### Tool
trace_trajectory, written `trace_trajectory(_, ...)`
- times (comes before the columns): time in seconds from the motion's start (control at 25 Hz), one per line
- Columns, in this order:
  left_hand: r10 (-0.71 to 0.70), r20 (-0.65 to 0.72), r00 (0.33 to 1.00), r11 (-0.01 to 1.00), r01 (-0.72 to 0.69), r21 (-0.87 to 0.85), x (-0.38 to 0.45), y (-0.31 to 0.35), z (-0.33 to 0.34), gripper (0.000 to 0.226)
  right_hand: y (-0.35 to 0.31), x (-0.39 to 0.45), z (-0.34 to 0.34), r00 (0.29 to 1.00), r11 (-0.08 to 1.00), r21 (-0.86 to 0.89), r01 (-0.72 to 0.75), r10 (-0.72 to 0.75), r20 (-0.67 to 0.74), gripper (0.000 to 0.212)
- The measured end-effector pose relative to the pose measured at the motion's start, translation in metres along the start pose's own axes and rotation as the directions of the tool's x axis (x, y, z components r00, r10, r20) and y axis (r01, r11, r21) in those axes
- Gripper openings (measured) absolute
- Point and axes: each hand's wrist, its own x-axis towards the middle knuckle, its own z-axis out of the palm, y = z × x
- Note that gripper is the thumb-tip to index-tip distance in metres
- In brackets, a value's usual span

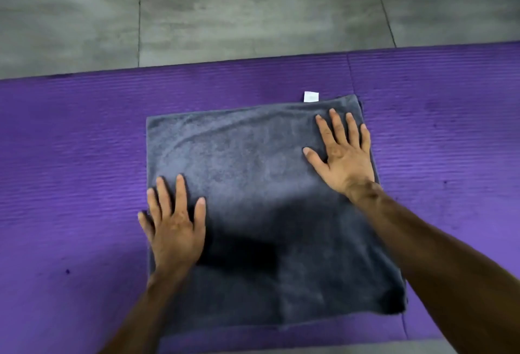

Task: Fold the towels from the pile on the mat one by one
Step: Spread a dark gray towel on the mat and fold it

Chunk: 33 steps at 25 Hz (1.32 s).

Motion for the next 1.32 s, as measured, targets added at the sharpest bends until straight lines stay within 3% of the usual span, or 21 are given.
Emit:
trace_trajectory(0.2,-0.002,-0.065,0.998,0.992,-0.006,-0.129,-0.107,-0.06,-0.008,0.071,0.005,-0.021,-0.015,0.992,0.986,0.165,-0.013,-0.008,0.13,0.083)
trace_trajectory(0.28,-0.064,-0.101,0.993,0.977,0.042,-0.207,-0.114,-0.066,-0.01,0.066,0.007,-0.068,-0.006,0.986,0.945,0.28,-0.17,0.163,0.047,0.083)
trace_trajectory(0.4,-0.28,0.011,0.96,0.847,0.252,-0.468,-0.113,-0.067,-0.023,0.061,0.015,-0.163,0.013,0.895,0.75,0.591,-0.296,0.434,-0.103,0.07)
trace_trajectory(0.44,-0.343,0.093,0.935,0.792,0.341,-0.506,-0.113,-0.07,-0.025,0.057,0.017,-0.185,0.014,0.867,0.649,0.691,-0.317,0.495,-0.067,0.062)
trace_trajectory(0.52,-0.336,0.244,0.91,0.714,0.415,-0.564,-0.112,-0.081,-0.03,0.037,0.025,-0.207,0.01,0.793,0.383,0.805,-0.454,0.586,0.169,0.052)
trace_trajectory(0.6,-0.248,0.432,0.867,0.603,0.487,-0.632,-0.11,-0.09,-0.04,0.017,0.038,-0.213,0.009,0.741,0.194,0.776,-0.601,0.5,0.449,0.043)
trace_trajectory(0.68,-0.177,0.547,0.818,0.553,0.543,-0.632,-0.11,-0.092,-0.06,0.005,0.054,-0.218,0.0,0.732,0.189,0.717,-0.671,0.318,0.602,0.053)
trace_trajectory(0.72,-0.163,0.567,0.807,0.52,0.559,-0.646,-0.109,-0.093,-0.07,0.008,0.06,-0.221,-0.006,0.747,0.15,0.74,-0.656,0.271,0.607,0.057)
trace_trajectory(0.84,-0.154,0.618,0.771,0.296,0.632,-0.716,-0.105,-0.092,-0.108,0.027,0.072,-0.231,-0.035,0.807,-0.161,0.821,-0.548,0.16,0.569,0.047)
trace_trajectory(0.88,-0.143,0.646,0.75,0.258,0.658,-0.707,-0.103,-0.093,-0.118,0.024,0.071,-0.235,-0.046,0.804,-0.149,0.806,-0.572,0.089,0.588,0.039)
trace_trajectory(0.96,-0.078,0.714,0.696,0.296,0.7,-0.65,-0.103,-0.092,-0.142,0.015,0.068,-0.242,-0.066,0.762,-0.031,0.762,-0.646,-0.085,0.642,0.031)
trace_trajectory(1.0,-0.043,0.734,0.678,0.345,0.7,-0.626,-0.104,-0.091,-0.154,0.032,0.07,-0.245,-0.076,0.752,-0.011,0.756,-0.654,-0.121,0.649,0.033)
trace_trajectory(1.08,-0.008,0.732,0.681,0.358,0.685,-0.634,-0.099,-0.086,-0.178,0.06,0.076,-0.237,-0.101,0.78,-0.091,0.776,-0.625,-0.132,0.612,0.043)
trace_trajectory(1.12,0.009,0.717,0.697,0.329,0.675,-0.66,-0.091,-0.078,-0.189,0.055,0.077,-0.227,-0.116,0.8,-0.15,0.786,-0.599,-0.13,0.585,0.051)
trace_trajectory(1.2,0.013,0.661,0.75,0.225,0.642,-0.733,-0.065,-0.052,-0.207,0.019,0.072,-0.192,-0.147,0.837,-0.24,0.804,-0.544,-0.083,0.541,0.057)
trace_trajectory(1.24,-0.006,0.633,0.774,0.214,0.62,-0.755,-0.045,-0.038,-0.213,0.016,0.063,-0.169,-0.163,0.85,-0.252,0.816,-0.52,-0.066,0.522,0.049)
trace_trajectory(1.32,-0.026,0.573,0.819,0.175,0.568,-0.804,0.004,-0.013,-0.23,0.018,0.044,-0.117,-0.196,0.883,-0.236,0.859,-0.454,0.006,0.469,0.012)
